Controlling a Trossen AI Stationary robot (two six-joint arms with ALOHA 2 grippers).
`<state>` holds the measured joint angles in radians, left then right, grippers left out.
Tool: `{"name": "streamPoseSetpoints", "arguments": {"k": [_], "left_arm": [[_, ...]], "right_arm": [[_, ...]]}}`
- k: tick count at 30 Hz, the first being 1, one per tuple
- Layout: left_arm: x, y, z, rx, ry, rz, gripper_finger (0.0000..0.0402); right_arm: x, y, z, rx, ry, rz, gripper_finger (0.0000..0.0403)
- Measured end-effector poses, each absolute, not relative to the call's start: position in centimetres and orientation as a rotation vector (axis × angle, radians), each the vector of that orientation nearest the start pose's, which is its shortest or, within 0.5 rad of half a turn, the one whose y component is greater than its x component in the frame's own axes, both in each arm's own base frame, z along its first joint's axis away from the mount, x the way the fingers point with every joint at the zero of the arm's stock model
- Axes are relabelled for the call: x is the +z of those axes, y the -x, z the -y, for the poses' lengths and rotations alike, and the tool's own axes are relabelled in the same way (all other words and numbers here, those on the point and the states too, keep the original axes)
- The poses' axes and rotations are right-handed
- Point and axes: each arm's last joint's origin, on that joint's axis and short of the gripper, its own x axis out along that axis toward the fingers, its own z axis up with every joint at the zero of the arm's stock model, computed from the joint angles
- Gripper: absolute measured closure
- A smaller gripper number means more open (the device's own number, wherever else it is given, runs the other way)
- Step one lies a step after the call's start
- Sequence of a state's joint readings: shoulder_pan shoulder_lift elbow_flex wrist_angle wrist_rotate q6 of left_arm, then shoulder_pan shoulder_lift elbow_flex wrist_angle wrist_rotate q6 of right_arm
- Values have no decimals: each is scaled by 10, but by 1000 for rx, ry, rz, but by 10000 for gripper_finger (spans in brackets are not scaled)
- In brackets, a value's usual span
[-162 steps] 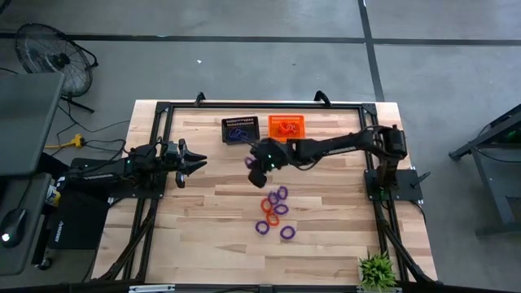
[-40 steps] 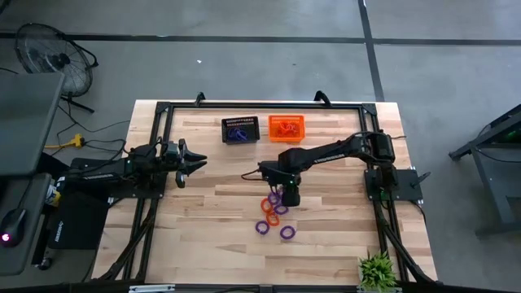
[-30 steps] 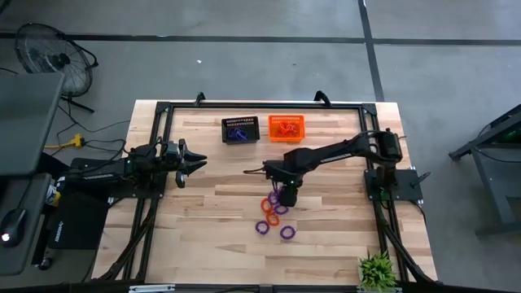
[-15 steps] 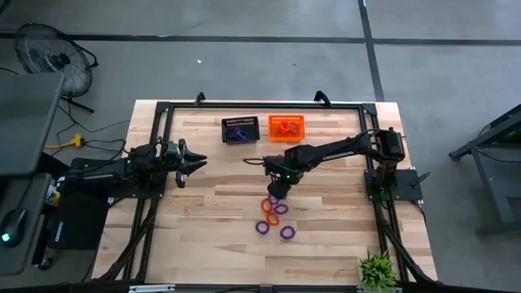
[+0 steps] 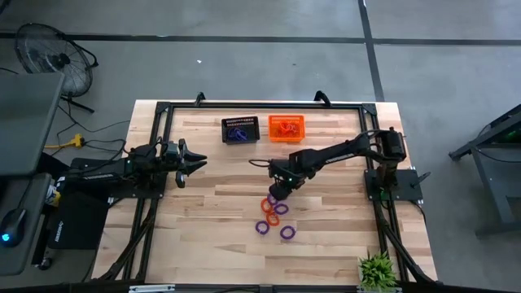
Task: Sort spring keychains
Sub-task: Put the purple spring keychain into the black bin
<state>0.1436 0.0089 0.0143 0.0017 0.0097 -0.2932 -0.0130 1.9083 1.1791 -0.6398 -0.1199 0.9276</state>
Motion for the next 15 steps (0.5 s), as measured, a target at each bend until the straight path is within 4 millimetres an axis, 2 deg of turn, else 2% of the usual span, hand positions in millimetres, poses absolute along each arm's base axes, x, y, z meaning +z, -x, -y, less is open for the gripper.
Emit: {"name": "streamPoseSetpoints", "arguments": {"k": [8,15], "left_arm": [[168,-96,-14,132,292,27,302],[168,-96,-14,132,292,27,302]], "right_arm": [[140,-351,1,-545,-874,-1297,279],[135,-348,-1,-545,-810,-1291,279]]}}
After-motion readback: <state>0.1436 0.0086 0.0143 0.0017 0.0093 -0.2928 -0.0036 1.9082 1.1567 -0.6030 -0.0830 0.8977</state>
